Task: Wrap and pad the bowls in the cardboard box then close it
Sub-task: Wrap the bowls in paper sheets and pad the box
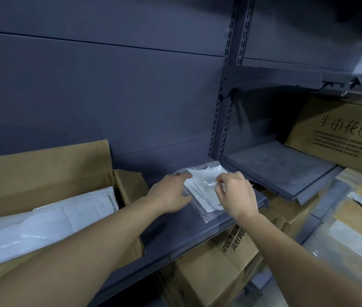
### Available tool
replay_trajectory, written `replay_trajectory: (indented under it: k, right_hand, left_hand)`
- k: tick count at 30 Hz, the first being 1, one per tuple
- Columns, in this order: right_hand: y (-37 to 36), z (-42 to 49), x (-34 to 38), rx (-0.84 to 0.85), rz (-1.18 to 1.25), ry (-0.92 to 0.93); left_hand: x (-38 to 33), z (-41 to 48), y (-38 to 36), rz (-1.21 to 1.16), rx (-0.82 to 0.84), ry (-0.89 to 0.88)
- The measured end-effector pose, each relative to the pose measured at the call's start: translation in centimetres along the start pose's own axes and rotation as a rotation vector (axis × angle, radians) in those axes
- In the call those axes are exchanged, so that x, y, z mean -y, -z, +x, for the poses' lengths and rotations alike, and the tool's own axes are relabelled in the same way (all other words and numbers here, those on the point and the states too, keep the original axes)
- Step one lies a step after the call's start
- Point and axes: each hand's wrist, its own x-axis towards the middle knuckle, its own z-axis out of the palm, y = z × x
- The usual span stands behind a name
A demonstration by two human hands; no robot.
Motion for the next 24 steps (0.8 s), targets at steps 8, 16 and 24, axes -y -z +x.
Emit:
replay_trajectory:
  k: [8, 16, 24]
  right_hand:
    - [5.4, 1.1, 5.0, -0.081, 0.093, 0.247]
    - [10.4, 0.1, 8.8, -0.001, 0.187, 0.277]
    - [11.8, -0.2, 10.6, -0.059, 0.123, 0.255]
  left_hand:
    - [-1.8, -1.0, 3.4, 0.042, -0.173, -0.084]
    - [-2.8, -4.1, 7.5, -0.062, -0.266, -0.012]
    - [-1.9, -7.9, 12.3, -0.042, -0.448, -0.029]
